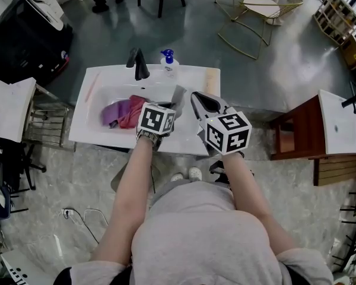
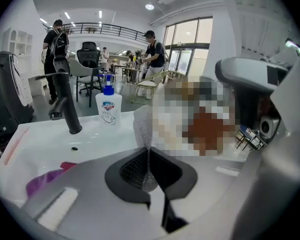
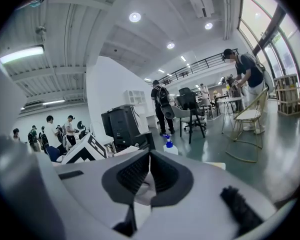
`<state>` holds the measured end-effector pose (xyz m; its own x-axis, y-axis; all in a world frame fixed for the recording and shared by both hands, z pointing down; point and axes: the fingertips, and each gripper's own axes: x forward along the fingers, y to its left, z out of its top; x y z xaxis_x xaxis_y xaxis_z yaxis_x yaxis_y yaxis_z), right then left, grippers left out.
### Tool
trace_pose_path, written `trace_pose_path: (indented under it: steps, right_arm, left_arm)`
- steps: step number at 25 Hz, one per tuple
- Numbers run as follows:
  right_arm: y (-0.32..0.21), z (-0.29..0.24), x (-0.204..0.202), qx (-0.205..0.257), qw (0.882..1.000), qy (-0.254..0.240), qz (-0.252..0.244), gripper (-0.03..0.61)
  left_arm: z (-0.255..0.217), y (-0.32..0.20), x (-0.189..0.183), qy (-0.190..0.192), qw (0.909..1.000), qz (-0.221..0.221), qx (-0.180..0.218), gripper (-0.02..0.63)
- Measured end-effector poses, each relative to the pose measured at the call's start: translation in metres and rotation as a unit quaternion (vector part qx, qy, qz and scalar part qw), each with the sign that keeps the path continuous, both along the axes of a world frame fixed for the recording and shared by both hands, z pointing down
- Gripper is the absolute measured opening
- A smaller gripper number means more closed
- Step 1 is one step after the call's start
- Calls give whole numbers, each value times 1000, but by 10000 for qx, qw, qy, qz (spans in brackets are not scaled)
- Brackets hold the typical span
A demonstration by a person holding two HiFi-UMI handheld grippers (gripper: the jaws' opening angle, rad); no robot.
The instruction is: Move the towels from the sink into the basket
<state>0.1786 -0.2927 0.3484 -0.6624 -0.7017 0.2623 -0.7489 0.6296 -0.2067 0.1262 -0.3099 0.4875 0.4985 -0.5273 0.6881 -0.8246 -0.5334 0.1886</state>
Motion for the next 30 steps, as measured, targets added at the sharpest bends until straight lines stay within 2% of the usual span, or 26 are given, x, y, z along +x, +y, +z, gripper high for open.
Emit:
trace_pose_path:
  steps: [9, 14, 18, 23, 30]
  right_arm:
    - [4, -7, -2, 148, 9999, 17, -80, 18]
    - [7, -12, -5, 280, 9994, -73, -206, 18]
    - [8, -15, -7, 354, 9988, -161, -310, 18]
    - [7, -13, -9, 336, 9984, -136, -430, 18]
    - [7, -16, -14, 371, 9963, -251, -728, 18]
  left_arm:
    - [-37, 4, -5, 295, 9981, -313, 447, 15]
    - [-56, 6, -13, 532, 9932, -750, 721, 15]
    - [-64, 8, -15, 593, 9897, -894, 947, 15]
    - [-82, 10, -17, 800, 9813, -1030, 1419, 15]
    - [-102, 10, -29, 843, 9670, -1429, 1932, 15]
